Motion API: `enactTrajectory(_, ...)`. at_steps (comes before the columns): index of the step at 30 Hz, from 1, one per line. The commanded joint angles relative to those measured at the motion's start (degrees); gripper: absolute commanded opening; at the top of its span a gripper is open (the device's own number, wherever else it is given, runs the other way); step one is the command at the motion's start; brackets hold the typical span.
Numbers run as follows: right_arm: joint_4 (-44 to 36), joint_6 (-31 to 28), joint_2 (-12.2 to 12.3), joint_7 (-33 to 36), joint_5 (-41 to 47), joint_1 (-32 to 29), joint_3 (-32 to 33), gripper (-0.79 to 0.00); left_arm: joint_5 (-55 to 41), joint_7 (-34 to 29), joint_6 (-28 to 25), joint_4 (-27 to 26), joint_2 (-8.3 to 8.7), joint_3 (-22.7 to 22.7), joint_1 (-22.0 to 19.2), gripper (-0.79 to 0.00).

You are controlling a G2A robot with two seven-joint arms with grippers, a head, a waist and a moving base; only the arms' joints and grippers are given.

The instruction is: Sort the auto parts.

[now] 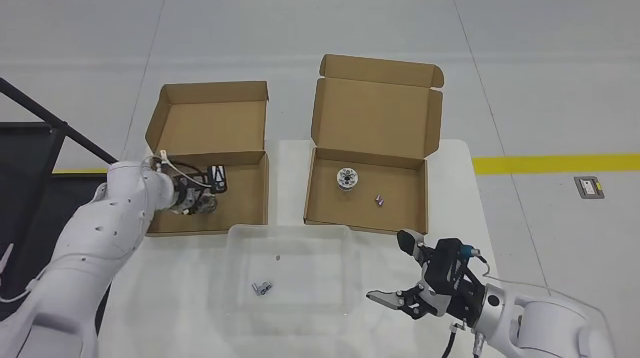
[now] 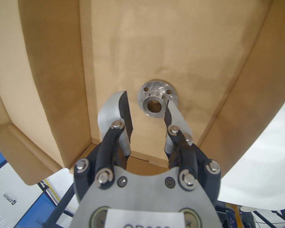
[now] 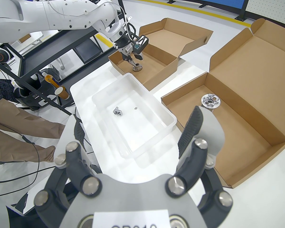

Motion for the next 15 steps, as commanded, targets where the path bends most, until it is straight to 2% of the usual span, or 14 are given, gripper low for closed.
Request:
enactTrajectory(1,0.00,0.00,0.00,0.00,0.00,0.00,0.00,0.000,-0.27,0.57,-0.79,0.20,0.08,-0.29,-0.33,-0.449)
enactTrajectory(2,0.00,0.00,0.00,0.00,0.00,0.00,0.00,0.000,-0.03,0.68,-0.99,0.27,0.21,-0.44,-0.60,-0.486)
enactTrajectory(3,0.00,0.00,0.00,0.00,0.00,0.00,0.00,0.000,0.13,0.85,-0.81,0.25,0.35,-0.64,-0.73,-0.477)
enactTrajectory(5,0.00,0.00,0.00,0.00,0.00,0.00,0.00,0.000,-0.53,1.98,-1.56,0.25,0.76,-1.53,-1.12,-0.403)
enactTrajectory(8,0.00,0.00,0.00,0.00,0.00,0.00,0.00,0.000,-2.05,4.72,-4.38,-0.65,1.91,-3.55,-1.84,-0.345)
enactTrajectory(11,0.00,0.00,0.00,0.00,0.00,0.00,0.00,0.000,-2.62,7.47,-5.58,-3.71,3.47,-5.12,-0.82,-0.197)
enactTrajectory(15,0.00,0.00,0.00,0.00,0.00,0.00,0.00,0.000,-3.91,10.02,-5.58,-11.18,6.27,-6.88,2.47,-0.175)
